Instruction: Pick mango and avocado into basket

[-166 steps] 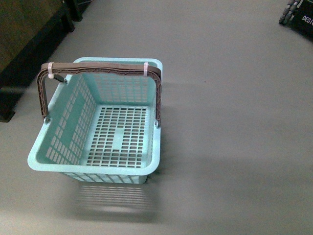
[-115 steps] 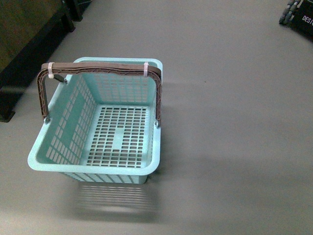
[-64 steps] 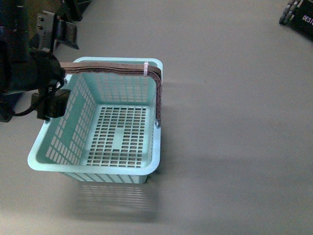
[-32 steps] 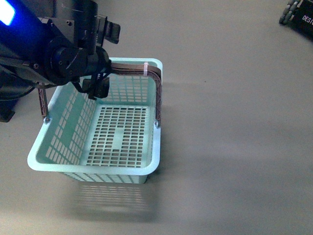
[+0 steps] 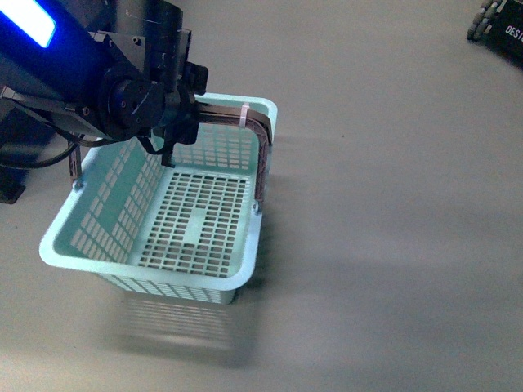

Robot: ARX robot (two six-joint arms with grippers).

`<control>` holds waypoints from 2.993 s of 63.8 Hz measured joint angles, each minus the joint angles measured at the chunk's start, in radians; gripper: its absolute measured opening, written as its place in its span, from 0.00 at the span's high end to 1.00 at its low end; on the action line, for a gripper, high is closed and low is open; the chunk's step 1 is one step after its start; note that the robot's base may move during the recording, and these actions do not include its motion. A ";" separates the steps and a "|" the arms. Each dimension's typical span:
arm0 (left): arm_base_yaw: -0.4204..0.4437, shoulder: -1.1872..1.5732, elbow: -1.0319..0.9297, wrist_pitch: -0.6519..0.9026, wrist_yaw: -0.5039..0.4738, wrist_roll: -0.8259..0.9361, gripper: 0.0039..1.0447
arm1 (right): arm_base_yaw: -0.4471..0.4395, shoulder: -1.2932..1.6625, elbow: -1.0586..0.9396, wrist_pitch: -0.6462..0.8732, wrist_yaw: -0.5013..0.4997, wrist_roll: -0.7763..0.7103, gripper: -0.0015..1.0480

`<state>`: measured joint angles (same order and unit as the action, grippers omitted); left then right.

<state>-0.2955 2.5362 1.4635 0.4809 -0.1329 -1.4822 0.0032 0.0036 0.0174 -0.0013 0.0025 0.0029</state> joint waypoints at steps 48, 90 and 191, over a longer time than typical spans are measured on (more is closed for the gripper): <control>0.017 -1.108 -0.754 -0.217 -0.104 -0.035 0.73 | 0.000 0.000 0.000 0.000 0.000 0.000 0.08; 0.024 -1.614 -0.777 -0.512 -0.186 -0.033 0.73 | 0.000 0.000 0.000 0.000 0.000 0.000 0.08; 0.023 -1.613 -0.782 -0.514 -0.182 -0.034 0.73 | 0.000 0.000 0.000 0.000 0.000 0.000 0.08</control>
<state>-0.2722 0.9230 0.6819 -0.0330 -0.3149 -1.5158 0.0032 0.0036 0.0174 -0.0013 0.0021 0.0029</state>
